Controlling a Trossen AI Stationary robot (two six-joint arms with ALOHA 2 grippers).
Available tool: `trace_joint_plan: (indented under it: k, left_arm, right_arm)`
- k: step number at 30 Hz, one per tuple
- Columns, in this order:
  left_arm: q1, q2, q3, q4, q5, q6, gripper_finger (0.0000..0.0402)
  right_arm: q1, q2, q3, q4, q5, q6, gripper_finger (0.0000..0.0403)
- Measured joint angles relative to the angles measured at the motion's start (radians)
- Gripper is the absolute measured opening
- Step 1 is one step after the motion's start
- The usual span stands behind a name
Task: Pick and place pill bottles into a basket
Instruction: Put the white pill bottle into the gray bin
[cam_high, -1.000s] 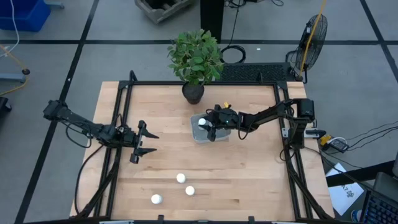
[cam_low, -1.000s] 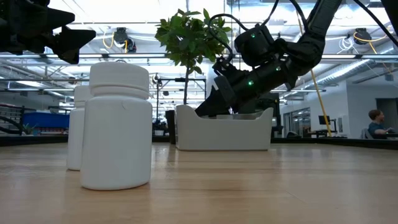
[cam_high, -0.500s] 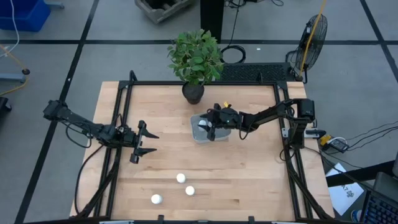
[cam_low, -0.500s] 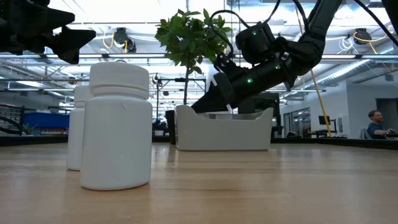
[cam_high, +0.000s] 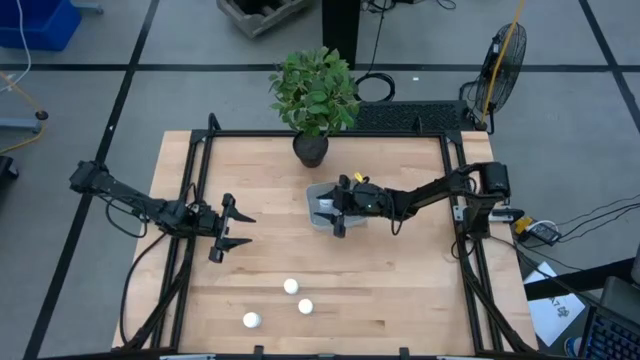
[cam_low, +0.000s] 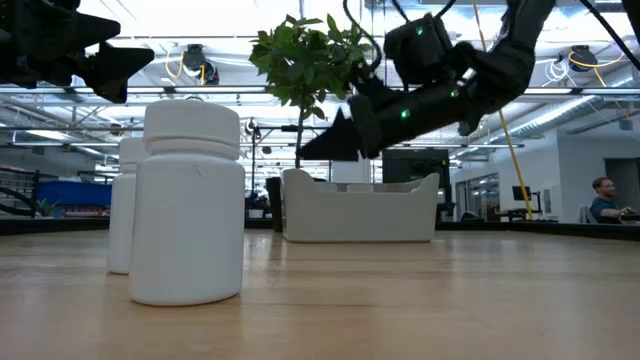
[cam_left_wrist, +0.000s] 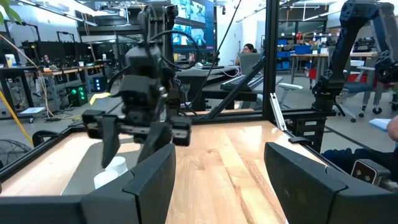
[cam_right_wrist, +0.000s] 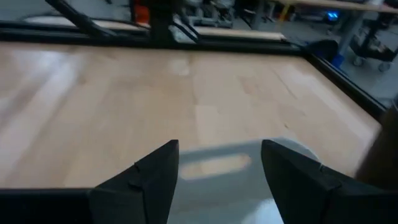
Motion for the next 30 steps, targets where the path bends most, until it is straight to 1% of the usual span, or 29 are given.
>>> trace_joint_plan:
  k: [6,13,20,30]
  left_arm:
    - [0.0,0.0,0.0,0.0,0.0,0.0,0.0251]
    - [0.0,0.0,0.0,0.0,0.0,0.0,0.0251]
    - [0.0,0.0,0.0,0.0,0.0,0.0,0.0251]
    - [0.0,0.0,0.0,0.0,0.0,0.0,0.0251]
  right_arm:
    - [0.06,-0.12,0.0,-0.079,0.0,-0.017,0.0222]
    - [0.126,-0.269,0.0,-0.234,-0.001,0.005,0.0222]
    - [0.231,-0.393,0.0,-0.365,0.0,0.011,0.0222]
    - [0.38,-0.505,0.0,-0.388,0.003,0.011,0.0222]
